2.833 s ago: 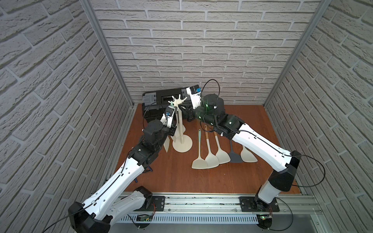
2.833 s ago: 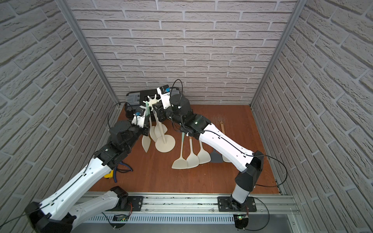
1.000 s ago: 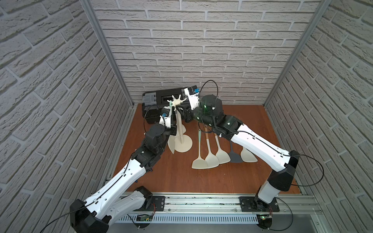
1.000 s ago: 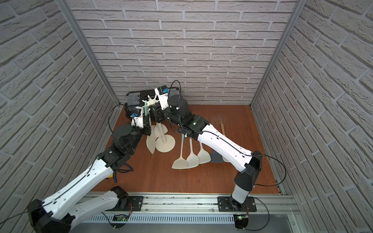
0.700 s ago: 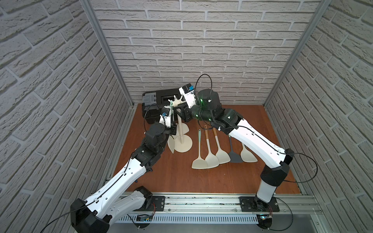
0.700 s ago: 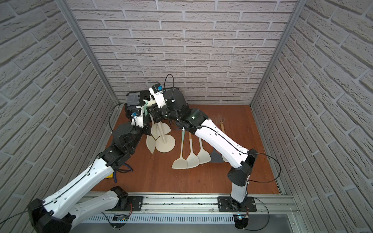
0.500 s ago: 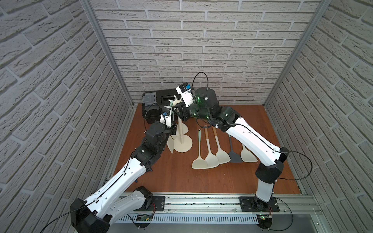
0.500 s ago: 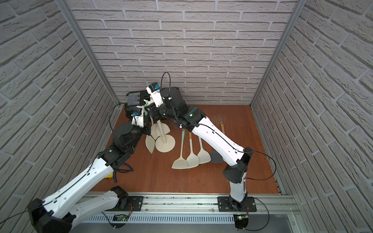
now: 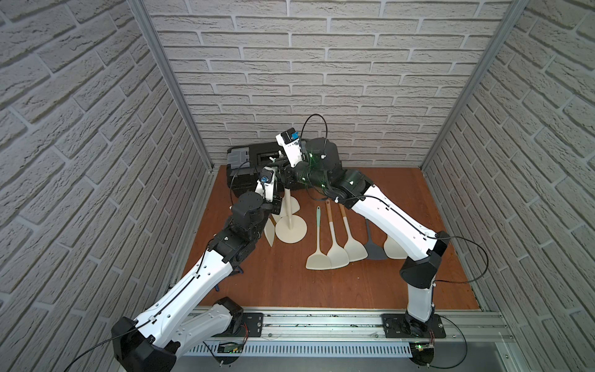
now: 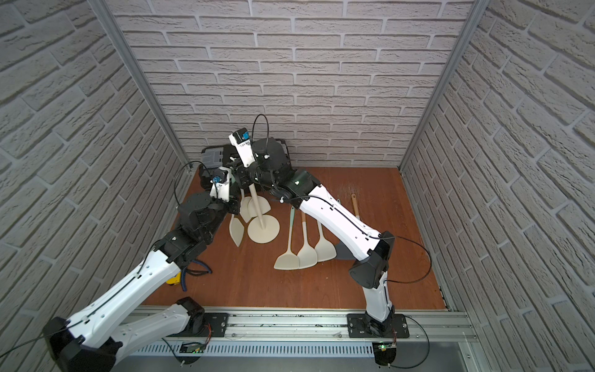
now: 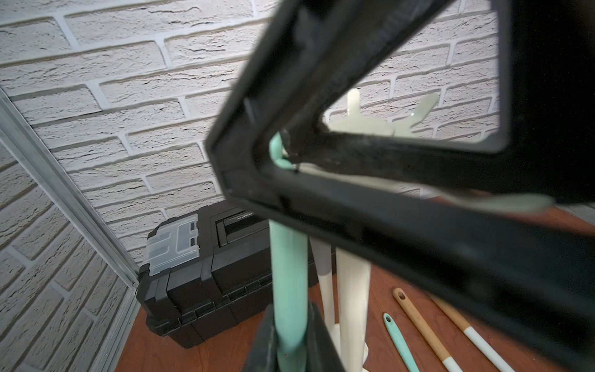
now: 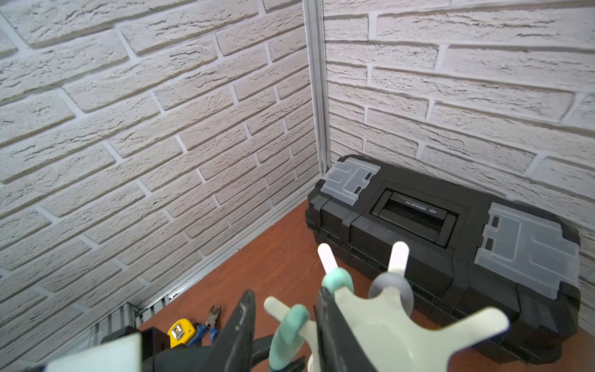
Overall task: Take the spatula off the kitchen utensil rack
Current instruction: Take off the spatula from the rack.
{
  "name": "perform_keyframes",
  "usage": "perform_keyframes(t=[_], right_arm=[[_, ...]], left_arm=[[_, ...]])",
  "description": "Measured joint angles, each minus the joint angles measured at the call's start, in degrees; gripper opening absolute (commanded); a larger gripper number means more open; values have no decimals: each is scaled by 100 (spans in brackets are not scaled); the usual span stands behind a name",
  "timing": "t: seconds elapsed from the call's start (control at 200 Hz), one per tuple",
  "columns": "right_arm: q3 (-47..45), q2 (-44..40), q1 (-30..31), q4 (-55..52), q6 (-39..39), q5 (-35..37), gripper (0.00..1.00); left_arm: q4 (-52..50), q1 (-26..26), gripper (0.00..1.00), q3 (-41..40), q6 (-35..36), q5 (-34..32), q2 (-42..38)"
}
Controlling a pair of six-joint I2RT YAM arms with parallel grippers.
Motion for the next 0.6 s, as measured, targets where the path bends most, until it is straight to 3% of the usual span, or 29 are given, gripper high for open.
perform_keyframes(t=[0.24,0.6], right_arm=[[-966,-393,76,852,24,293,29],[-1421,-496,133,1499,125,654,27]], left_arm=[[199,2,0,-199,144,2,-179],[479,149,0,-396,192,-275,-358]])
